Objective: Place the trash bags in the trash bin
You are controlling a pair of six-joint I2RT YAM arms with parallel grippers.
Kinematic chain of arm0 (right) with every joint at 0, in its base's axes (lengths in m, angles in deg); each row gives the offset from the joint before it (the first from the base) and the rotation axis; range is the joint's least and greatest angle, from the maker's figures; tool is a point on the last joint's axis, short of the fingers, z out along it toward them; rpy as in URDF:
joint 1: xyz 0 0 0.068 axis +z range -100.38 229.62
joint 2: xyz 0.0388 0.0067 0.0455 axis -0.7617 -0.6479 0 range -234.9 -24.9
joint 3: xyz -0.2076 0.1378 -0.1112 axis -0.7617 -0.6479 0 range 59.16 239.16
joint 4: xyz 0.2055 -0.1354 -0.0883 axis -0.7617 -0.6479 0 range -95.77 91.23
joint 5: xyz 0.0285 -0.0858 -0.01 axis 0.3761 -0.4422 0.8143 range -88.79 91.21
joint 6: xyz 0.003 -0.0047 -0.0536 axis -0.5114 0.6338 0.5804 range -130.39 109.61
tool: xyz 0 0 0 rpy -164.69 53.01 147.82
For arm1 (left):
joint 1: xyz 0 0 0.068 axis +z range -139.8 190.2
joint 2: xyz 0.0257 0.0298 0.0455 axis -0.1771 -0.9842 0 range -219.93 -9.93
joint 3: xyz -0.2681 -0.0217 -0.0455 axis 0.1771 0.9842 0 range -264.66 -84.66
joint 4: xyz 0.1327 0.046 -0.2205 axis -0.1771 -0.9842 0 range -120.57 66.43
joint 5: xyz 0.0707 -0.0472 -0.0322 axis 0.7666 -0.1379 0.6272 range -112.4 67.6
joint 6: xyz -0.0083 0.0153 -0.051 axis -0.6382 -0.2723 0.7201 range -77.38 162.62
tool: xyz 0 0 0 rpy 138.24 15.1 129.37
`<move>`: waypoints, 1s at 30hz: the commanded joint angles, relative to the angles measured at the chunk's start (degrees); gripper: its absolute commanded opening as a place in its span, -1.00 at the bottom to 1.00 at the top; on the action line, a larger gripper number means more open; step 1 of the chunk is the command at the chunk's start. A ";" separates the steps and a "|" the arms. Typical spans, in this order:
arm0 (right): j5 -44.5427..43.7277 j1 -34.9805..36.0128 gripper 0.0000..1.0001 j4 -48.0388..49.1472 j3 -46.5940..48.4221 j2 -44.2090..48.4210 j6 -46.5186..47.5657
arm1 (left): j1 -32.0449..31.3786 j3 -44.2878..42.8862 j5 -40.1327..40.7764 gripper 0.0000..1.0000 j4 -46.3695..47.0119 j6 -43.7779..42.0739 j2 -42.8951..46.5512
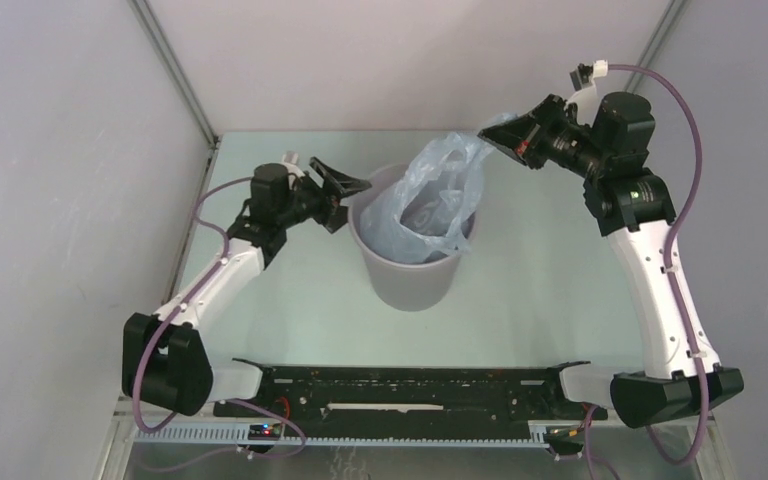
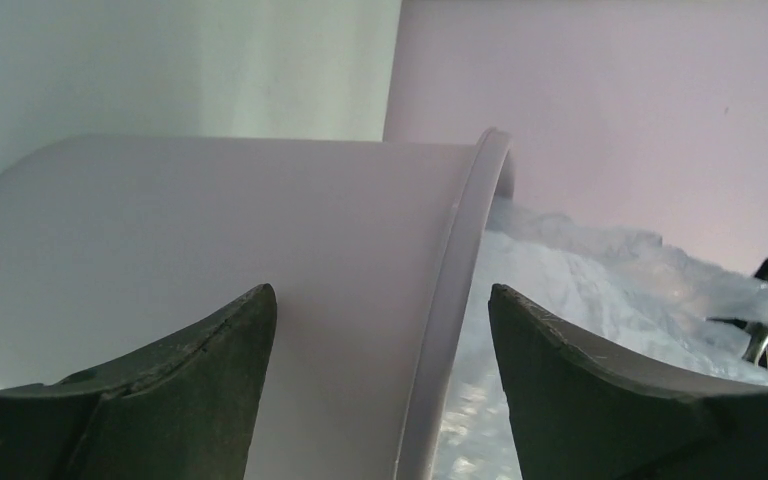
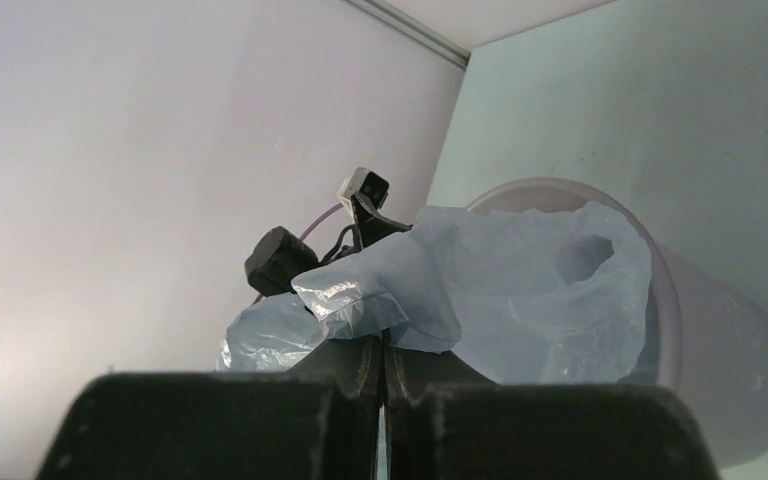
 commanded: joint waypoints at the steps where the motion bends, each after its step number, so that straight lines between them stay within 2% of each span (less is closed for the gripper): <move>1: 0.25 -0.61 -1.00 -1.94 -1.99 4.36 3.58 | -2.99 0.54 -0.29 0.68 0.39 0.83 2.75; 4: -0.17 -0.66 -1.00 -3.59 -2.69 5.65 4.65 | 0.43 -3.30 2.54 0.77 -10.32 -7.04 6.57; 7: 0.48 -0.47 -1.00 -4.56 -2.93 6.25 5.27 | 3.61 -10.64 5.71 0.86 -21.62 -15.85 9.56; 10: 1.12 0.54 -1.00 -5.18 -3.35 6.54 5.91 | 3.25 -18.66 5.70 0.86 -24.50 -22.24 10.95; 13: 1.47 2.07 -1.00 -5.70 -3.56 6.55 6.44 | -0.19 -25.89 2.97 0.87 -20.24 -26.40 10.58; 16: 1.68 2.94 -1.00 -6.09 -3.86 6.83 6.33 | -6.45 -33.14 0.04 0.95 -15.80 -31.28 8.59; 20: 1.73 3.34 -1.00 -6.15 -4.73 7.33 5.99 | -13.90 -40.36 -5.79 1.00 -15.16 -36.70 4.16; 24: 1.57 3.25 -1.00 -6.53 -4.88 7.76 5.77 | -17.75 -42.59 -4.02 1.00 -17.34 -40.87 0.90; 27: 1.73 3.25 -1.00 -6.73 -5.06 7.95 5.68 | -20.53 -48.77 -2.48 1.00 -23.95 -47.50 -4.20; 30: 2.12 3.26 -1.00 -7.19 -4.92 7.95 5.61 | -22.09 -55.66 -5.07 1.00 -29.99 -49.25 -11.03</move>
